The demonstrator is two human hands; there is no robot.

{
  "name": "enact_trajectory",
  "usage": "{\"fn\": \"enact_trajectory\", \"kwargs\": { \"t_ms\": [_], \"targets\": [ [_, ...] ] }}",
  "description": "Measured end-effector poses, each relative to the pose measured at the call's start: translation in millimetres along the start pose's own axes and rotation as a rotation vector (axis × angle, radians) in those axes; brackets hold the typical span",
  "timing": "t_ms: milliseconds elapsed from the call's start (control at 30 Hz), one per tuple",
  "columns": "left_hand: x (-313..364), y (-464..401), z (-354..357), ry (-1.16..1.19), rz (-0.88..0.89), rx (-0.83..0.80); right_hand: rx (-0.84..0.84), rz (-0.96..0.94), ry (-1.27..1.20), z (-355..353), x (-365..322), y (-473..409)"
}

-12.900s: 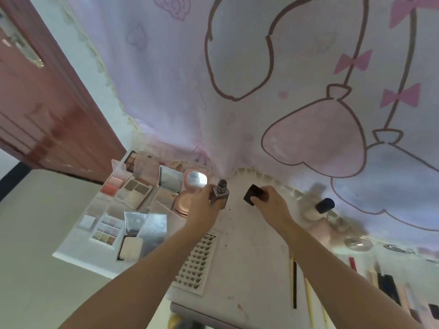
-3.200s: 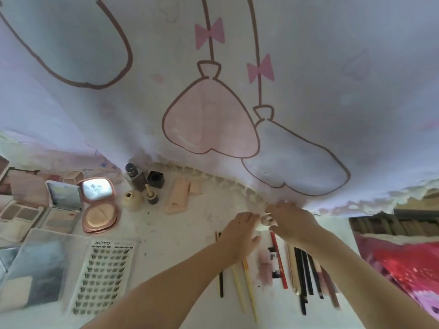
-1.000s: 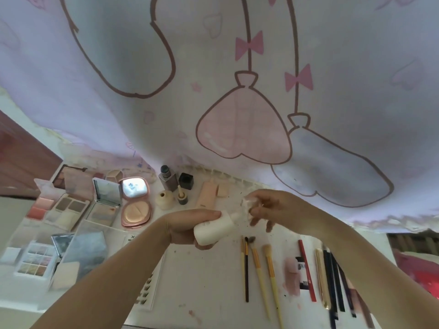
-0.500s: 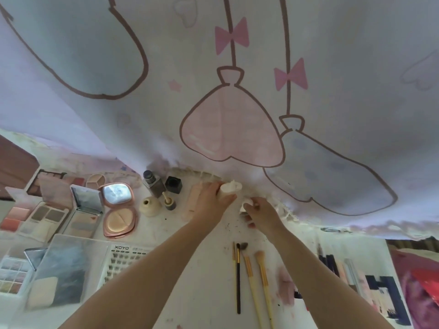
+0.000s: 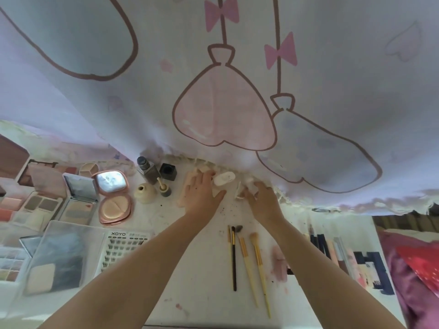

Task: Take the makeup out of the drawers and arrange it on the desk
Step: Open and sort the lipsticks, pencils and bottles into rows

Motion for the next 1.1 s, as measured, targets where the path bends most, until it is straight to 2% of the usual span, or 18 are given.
{"fn": "enact_trajectory", "kwargs": {
  "t_ms": [100,233,367,467,533,667,800,967,1100],
  "targets": [
    [0,35,-7,0.057,0.017,0.052,-0.047,0.028,0.085,-2,2,27],
    [-15,91,17,0.079,-0.064,-0.014,-0.199,0.070,0.254,32,15,80],
    [-10,114,65,-0.111,-0.051,-0.218,-0.171,0.133,0.595,65,29,110],
    [-4,115,80,-0.380,-0.009,-0.299,-0.188,0.199,0.490,74,32,120],
    [-1,110,82,-0.478,0.031,-0.318,-0.236,0.216,0.511,79,30,122],
    [-7,103,77,-0.541,0.001,-0.353,-0.180,0.242,0.424,69,26,123],
    [-35,112,56,-0.594,-0.028,-0.363,-0.141,0.120,0.350,68,-5,126],
    [-89,134,14,-0.669,-0.089,-0.313,-0.250,-0.006,0.294,125,-60,119],
    [-114,142,-7,-0.671,-0.094,-0.261,-0.283,0.008,0.275,167,-83,113]
  ]
}}
Point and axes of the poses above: each hand's wrist, its own y-axis away from the middle knuckle, its own z-axis out of the palm, x = y × z, the point moved 10 cm from there along -y, towards the middle knuckle, and after that the axes turned 10 degrees about -x, right-handed, at the moved point
